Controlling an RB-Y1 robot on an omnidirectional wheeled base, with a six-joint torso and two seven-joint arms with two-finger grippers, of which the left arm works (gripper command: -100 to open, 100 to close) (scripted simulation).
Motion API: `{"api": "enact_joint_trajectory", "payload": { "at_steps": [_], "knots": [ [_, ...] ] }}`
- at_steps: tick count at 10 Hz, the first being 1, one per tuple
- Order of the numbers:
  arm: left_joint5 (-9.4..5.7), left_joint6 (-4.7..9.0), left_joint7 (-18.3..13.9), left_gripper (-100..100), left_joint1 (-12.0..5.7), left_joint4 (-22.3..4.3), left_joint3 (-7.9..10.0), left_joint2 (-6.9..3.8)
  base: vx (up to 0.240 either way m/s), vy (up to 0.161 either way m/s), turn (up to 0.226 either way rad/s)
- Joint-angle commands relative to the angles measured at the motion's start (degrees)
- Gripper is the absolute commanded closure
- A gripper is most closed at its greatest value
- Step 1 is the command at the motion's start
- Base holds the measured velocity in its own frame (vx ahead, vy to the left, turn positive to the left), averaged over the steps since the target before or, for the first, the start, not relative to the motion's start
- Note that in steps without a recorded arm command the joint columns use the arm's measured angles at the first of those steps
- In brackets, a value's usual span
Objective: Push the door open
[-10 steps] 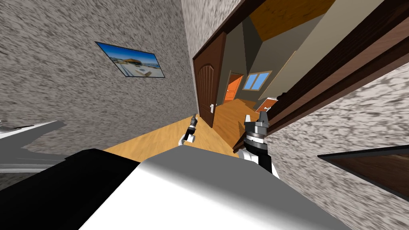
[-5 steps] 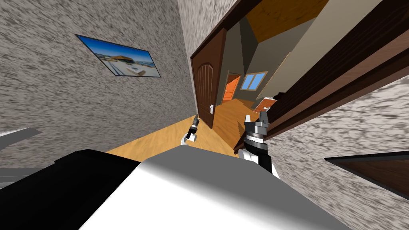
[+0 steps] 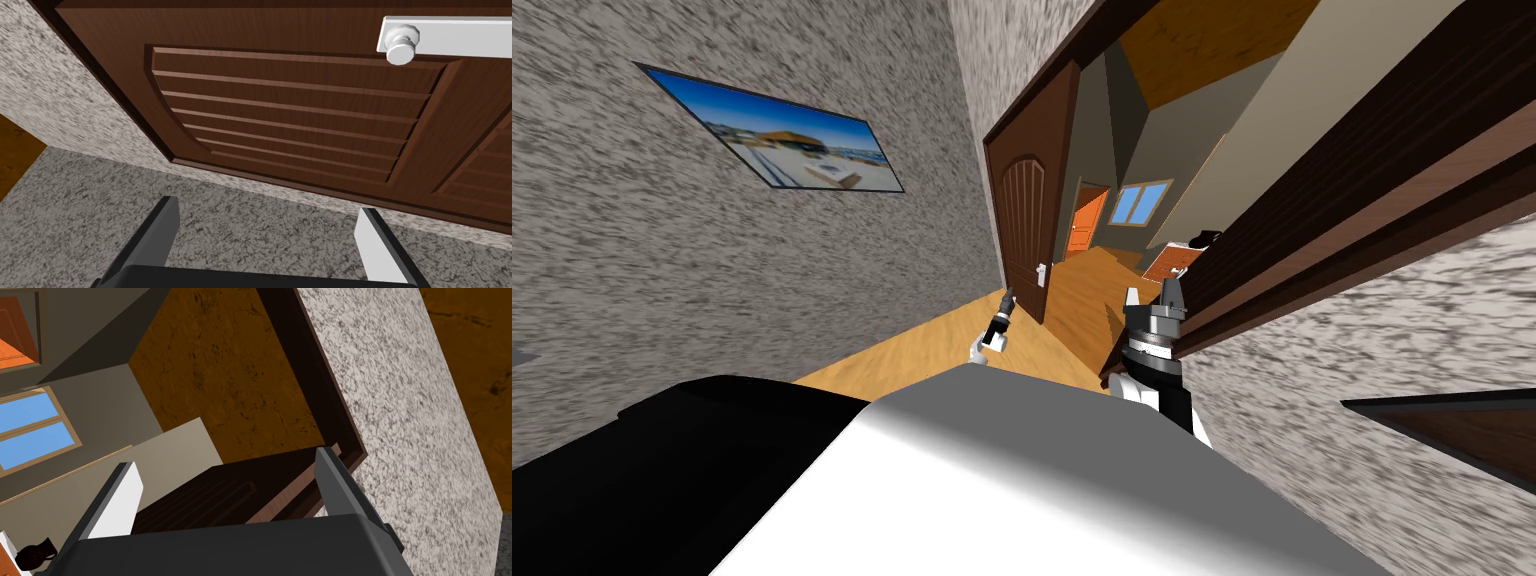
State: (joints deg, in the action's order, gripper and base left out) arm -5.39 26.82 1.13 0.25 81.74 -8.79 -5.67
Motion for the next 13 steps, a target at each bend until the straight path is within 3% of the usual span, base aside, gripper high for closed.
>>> {"api": "enact_joint_trajectory", "payload": {
  "at_steps": [1,13],
  "knots": [
    [-0.08,0.04,-0.3,-100,-1.42,-2.2,-0.54,-0.01,0.079,0.084,-0.078],
    [-0.77,1.07,-2.8,-100,-11.98,-18.3,-4.27,0.36,0.077,0.084,-0.074]
  ]
}}
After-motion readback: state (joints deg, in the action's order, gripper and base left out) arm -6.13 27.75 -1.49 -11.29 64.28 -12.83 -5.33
